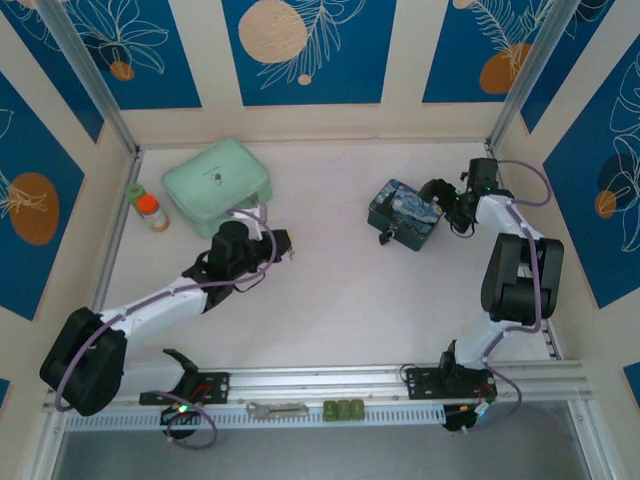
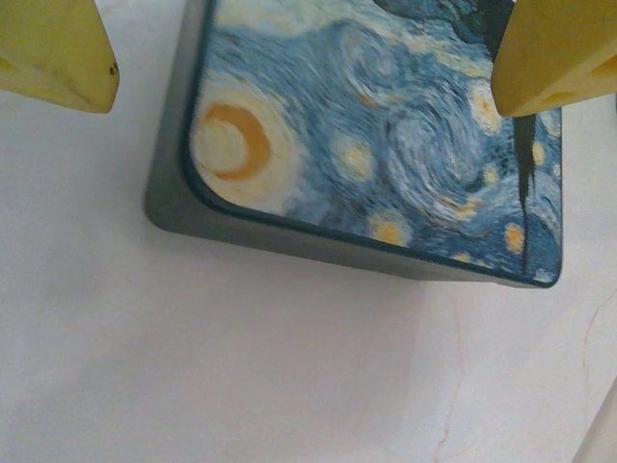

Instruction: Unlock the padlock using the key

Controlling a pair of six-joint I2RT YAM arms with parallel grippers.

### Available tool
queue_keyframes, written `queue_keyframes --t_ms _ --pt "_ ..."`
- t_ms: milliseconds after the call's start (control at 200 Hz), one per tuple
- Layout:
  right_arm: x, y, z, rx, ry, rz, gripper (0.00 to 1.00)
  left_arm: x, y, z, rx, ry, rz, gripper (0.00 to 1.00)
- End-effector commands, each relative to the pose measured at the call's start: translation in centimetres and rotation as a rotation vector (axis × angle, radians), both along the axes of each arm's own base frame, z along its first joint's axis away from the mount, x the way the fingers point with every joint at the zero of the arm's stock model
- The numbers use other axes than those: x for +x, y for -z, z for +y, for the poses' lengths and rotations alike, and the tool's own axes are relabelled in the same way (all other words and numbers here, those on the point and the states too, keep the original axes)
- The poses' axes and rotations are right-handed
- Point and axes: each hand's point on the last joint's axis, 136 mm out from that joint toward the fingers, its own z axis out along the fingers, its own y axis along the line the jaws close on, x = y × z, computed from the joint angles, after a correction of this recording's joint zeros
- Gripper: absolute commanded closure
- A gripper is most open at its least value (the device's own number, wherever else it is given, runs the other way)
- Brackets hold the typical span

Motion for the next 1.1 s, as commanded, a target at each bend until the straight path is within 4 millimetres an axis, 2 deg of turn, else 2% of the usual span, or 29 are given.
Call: queue_keyframes --t_ms 0,285,470,680,790,875,995,1095 --pt "0.9 0.0 1.7 0.003 -0.109 -0.014 0.01 0.0 -0.9 1.1 -0.013 -0.041 -0.024 1.0" --pt "2.3 2.3 7.6 -0.181 -0.395 0.049 0.12 -0.4 -1.7 2.1 0.016 -0.066 -0.058 1.0" --pt "2.5 3.1 13.6 -0.254 -0.62 0.037 0.13 -0.7 -2.2 2.4 -0.001 -0.074 -0.072 1.0" --pt "1.9 3.4 20.2 -0.292 -0.842 -0.008 0.17 -1.2 -2.7 2.4 -0.03 -0.065 -0.078 1.0" --pt "1.4 2.0 23.5 -0.252 -0.918 -0.062 0.17 -1.2 -3.4 2.1 -0.055 -0.051 -0.085 1.0" --pt "1.3 -0.1 24.9 -0.254 -0.931 -0.121 0.17 -1.1 -4.1 1.5 -0.074 -0.029 -0.096 1.0" --pt "0.7 -4.7 25.6 -0.245 -0.905 -0.233 0.16 -0.8 -5.0 0.7 -0.104 0.0 -0.113 1.0" --pt "-1.4 -8.5 26.3 -0.225 -0.905 -0.333 0.15 -0.5 -5.9 0.0 -0.154 0.017 -0.118 1.0"
